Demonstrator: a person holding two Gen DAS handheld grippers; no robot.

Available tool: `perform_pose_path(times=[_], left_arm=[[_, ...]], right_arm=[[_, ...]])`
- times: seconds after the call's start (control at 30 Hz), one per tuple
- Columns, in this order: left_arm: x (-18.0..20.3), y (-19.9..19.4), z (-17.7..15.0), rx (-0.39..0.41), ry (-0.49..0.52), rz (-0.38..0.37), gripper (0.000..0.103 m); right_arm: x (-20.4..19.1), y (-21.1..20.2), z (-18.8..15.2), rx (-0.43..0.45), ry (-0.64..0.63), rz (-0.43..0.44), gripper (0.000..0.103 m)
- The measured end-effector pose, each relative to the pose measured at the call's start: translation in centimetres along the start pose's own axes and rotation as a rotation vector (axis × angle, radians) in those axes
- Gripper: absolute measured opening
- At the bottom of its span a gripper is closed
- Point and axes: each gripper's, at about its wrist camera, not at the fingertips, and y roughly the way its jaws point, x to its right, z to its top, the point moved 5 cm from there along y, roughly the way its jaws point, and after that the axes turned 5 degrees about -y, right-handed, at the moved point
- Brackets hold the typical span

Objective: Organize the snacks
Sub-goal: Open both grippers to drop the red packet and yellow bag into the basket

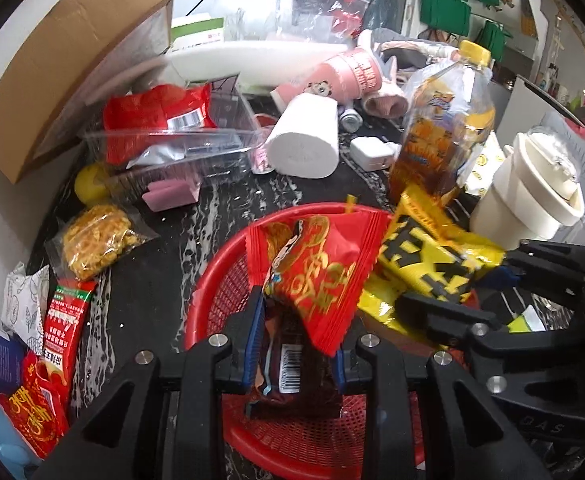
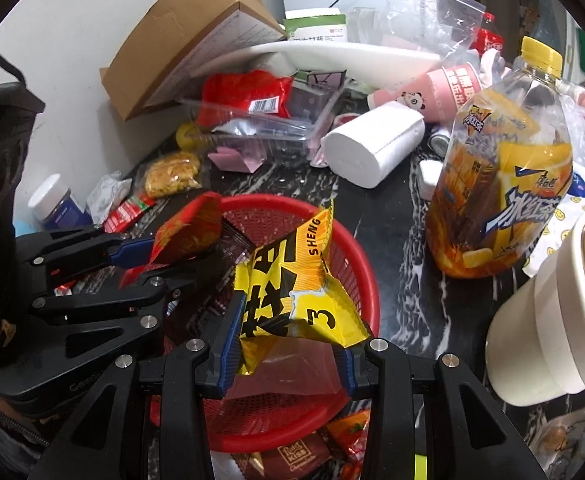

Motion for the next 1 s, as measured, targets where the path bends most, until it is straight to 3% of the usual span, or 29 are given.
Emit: perform_pose_path(times=[0.33,0.5,0.77,0.87,0.93,1.0], left_arm=[[0.2,0.7,-0.2,-0.041,0.010,0.024,0.030],[0.4,0.9,-0.4,-0.060,0.006,0.048,0.032],[0.5,-0.3,-0.2,-0.064,-0.029,0.055,0.033],[0.7,-1.4,0.2,-0.039,-0.025,0.065,0.043],[0.9,-2.4,0.6,-0.005,-0.025,0.081,0.055],[1.0,-3.3,0.9,0.026,-0.026,0.083,0.060]], right_arm=[[0.3,-0.1,0.1,-0.014,0.013,0.000,0.040],[0.7,-0.8,0.2,-0.009,0.019,-0.027,0.051],[1.3,-2.6,0.2,0.016,0.043,-0.028,0.051],[1.2,-3.8,0.4,0.043,0.044,-0.026,0.051],[1.0,-4.8,0.5,0.064,0.041,-0.026,0.052],[0.8,-5.5,0.6,0.077,0.036,-0.029,0.053]])
